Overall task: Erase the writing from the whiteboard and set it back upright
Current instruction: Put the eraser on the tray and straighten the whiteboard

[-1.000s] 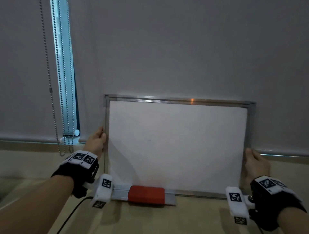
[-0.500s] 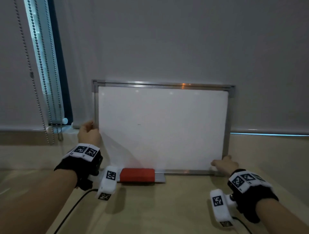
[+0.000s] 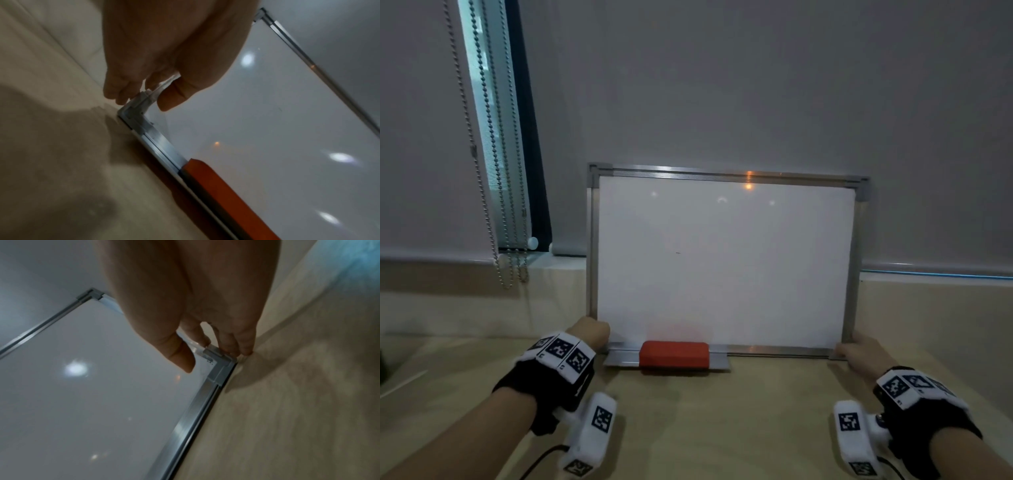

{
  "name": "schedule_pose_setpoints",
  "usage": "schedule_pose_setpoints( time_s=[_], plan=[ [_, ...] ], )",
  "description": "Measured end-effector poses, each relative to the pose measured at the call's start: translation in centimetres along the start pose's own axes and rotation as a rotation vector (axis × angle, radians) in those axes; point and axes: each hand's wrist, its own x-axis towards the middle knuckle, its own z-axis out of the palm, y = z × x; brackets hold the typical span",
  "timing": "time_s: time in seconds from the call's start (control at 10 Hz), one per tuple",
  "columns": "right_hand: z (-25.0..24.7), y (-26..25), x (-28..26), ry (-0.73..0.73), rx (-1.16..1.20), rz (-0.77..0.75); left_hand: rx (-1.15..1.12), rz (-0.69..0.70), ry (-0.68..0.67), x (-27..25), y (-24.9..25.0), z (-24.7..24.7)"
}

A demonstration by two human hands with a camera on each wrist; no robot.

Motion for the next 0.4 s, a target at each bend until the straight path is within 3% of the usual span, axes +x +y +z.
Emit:
schedule_pose_setpoints(
  time_s=[0.1, 0.2, 0.3, 0.4],
  plan=[
    [0.0, 0.2, 0.2, -0.022, -0.004, 0.017, -0.052, -0.029, 0.022, 0.4, 0.1, 0.3],
    [0.6, 1.3, 1.6, -0.061, -0.097, 0.02, 0.208, 0.133, 0.015, -2.5, -0.3, -0.4],
    [1.6, -1.7, -3.2, -0.093, -0.164, 0.021, 0.09, 0.148, 0.009, -4.3, -0.5, -0.6],
    [2.3, -4.3, -7.9, -0.138, -0.245, 0.015, -0.268, 0.11, 0.028, -6.1, 0.5, -0.6]
  ],
)
